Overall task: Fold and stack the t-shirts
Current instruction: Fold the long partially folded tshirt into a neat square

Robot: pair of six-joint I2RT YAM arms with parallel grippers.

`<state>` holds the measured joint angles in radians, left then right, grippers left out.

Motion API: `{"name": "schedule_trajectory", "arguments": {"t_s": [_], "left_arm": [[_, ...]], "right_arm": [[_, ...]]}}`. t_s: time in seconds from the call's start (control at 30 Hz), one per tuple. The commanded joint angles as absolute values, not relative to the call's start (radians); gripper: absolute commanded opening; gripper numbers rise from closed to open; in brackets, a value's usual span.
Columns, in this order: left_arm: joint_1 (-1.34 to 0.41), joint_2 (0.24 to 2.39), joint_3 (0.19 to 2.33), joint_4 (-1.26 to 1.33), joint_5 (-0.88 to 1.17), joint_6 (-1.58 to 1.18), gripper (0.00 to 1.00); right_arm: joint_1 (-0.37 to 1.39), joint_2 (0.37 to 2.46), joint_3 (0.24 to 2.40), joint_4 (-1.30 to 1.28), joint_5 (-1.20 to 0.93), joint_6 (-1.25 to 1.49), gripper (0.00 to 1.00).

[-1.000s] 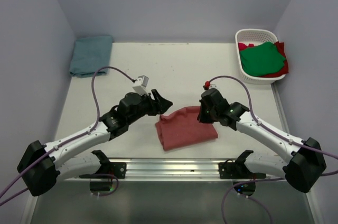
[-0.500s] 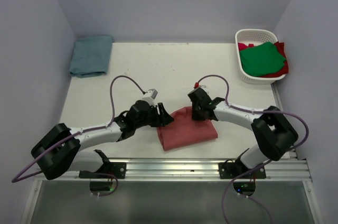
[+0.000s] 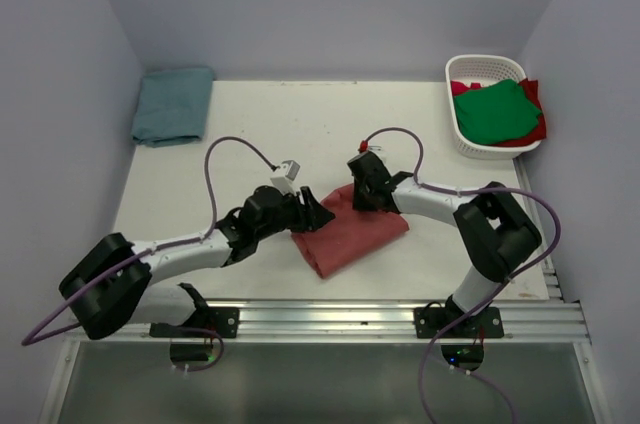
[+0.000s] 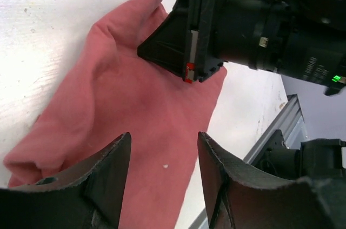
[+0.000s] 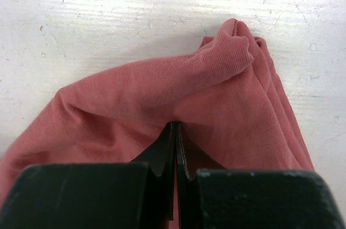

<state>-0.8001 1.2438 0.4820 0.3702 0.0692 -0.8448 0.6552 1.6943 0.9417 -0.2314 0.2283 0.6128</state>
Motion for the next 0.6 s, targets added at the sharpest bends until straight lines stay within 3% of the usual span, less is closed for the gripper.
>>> {"name": "schedule_trajectory", "arguments": {"t_s": [0.0, 0.23, 0.57], "left_arm": [[-0.804, 1.383, 0.541, 0.541, 0.087, -0.805, 0.55], [-0.788, 1.618, 0.658, 0.513, 0.011, -0.770, 0.48], [-0.752, 1.505, 0.643, 0.103, -0.325, -0.764, 0.43]], "right_arm": [[0.650, 1.695, 0.913, -0.232, 0.232, 0.607, 0.00], [0.650, 1.683, 0.896, -0.225, 0.225, 0.612, 0.00], [0.649, 1.681, 0.882, -0.218, 0.239, 0.614, 0.00]]}}
